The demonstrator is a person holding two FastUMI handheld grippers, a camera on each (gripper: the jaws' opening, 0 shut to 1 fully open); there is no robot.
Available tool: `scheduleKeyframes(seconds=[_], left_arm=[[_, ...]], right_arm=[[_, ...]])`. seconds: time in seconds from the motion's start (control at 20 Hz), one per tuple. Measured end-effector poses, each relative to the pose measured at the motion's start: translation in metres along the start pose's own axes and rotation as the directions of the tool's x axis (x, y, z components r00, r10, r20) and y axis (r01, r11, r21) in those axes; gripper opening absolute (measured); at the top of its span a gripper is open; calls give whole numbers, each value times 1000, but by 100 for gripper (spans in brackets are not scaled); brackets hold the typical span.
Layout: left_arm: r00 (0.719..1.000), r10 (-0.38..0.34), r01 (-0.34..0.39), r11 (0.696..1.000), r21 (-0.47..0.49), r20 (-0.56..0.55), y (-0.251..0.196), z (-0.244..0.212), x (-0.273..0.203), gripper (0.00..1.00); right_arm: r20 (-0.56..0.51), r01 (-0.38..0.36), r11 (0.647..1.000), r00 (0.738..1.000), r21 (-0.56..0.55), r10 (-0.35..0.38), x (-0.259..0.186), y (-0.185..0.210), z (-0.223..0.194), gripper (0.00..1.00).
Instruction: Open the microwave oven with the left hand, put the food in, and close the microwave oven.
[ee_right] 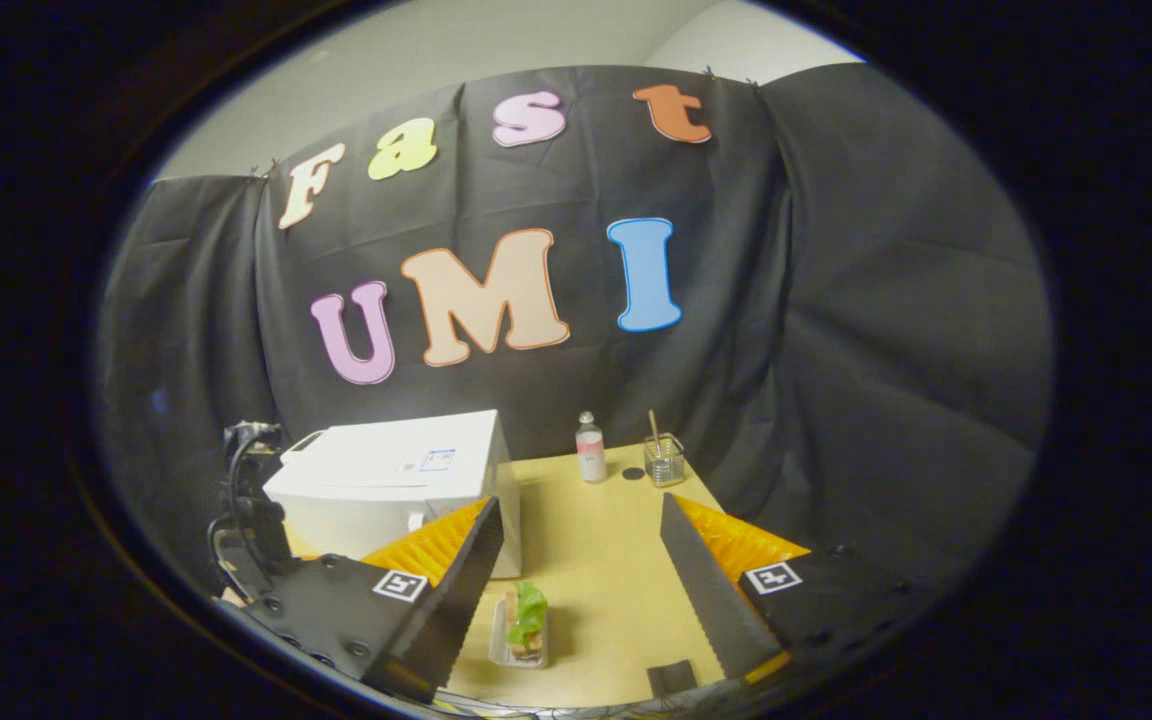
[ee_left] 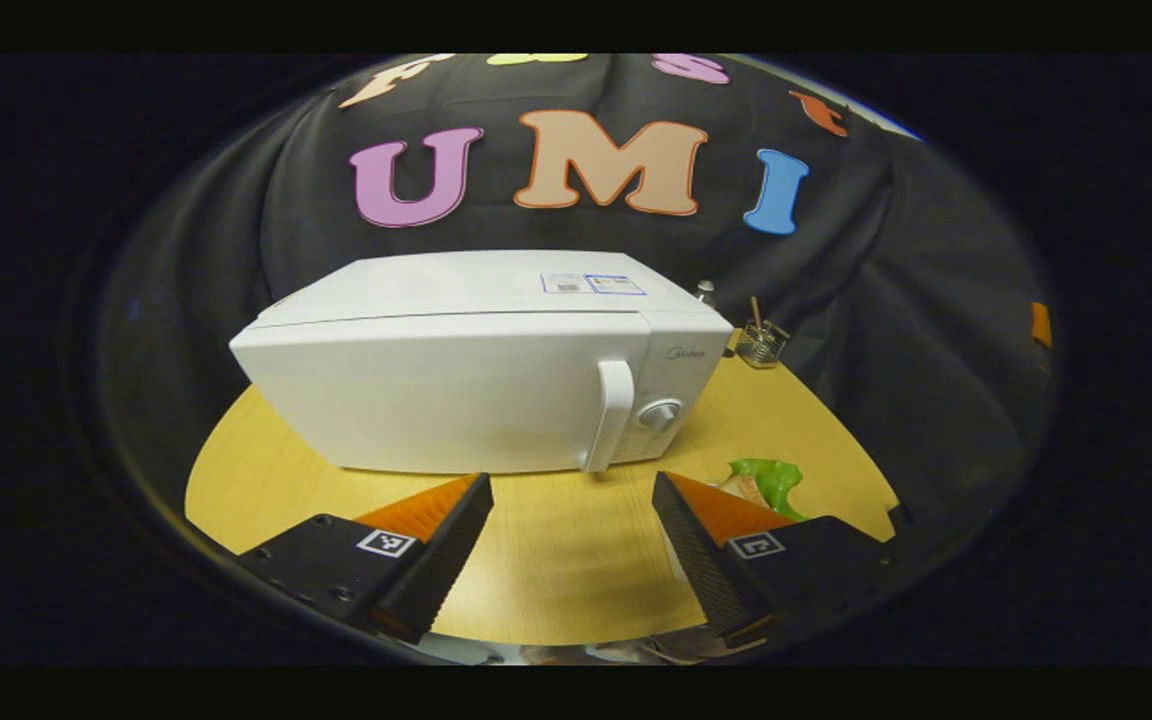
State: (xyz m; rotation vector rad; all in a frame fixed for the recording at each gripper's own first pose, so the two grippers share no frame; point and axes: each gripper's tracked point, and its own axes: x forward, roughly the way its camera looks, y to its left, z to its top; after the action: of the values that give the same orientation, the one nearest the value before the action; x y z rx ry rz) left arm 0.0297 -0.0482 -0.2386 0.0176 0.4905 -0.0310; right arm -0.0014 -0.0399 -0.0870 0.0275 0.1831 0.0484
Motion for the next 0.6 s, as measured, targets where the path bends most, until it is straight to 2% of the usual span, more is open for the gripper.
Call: scheduleKeyframes(seconds=[0.05, 0.1, 0.2, 0.25, 0.6], left_arm=[[1000, -8, 8, 1000, 4, -9, -4, -1, 9, 97], [1000, -12, 12, 1000, 7, -14, -7, -1, 17, 97], [1000, -12, 12, 1000, 11, -19, -11, 0, 33, 97], [1000, -13, 13, 1000, 11, -18, -14, 2, 43, 96], [999, -4, 4, 1000, -15, -45, -19, 5, 92, 87]], right_arm=[[-4, -3, 1000, 1000, 2, 3, 0, -1, -1, 91], [-9, -10, 1000, 1000, 3, 10, 1, -1, -3, 99], [-17, -17, 1000, 1000, -2, 17, 4, -2, -5, 99], [-20, -17, 1000, 1000, -9, 17, 6, -4, -6, 91], [-39, -18, 1000, 999, 0, 18, 18, -13, -7, 92]])
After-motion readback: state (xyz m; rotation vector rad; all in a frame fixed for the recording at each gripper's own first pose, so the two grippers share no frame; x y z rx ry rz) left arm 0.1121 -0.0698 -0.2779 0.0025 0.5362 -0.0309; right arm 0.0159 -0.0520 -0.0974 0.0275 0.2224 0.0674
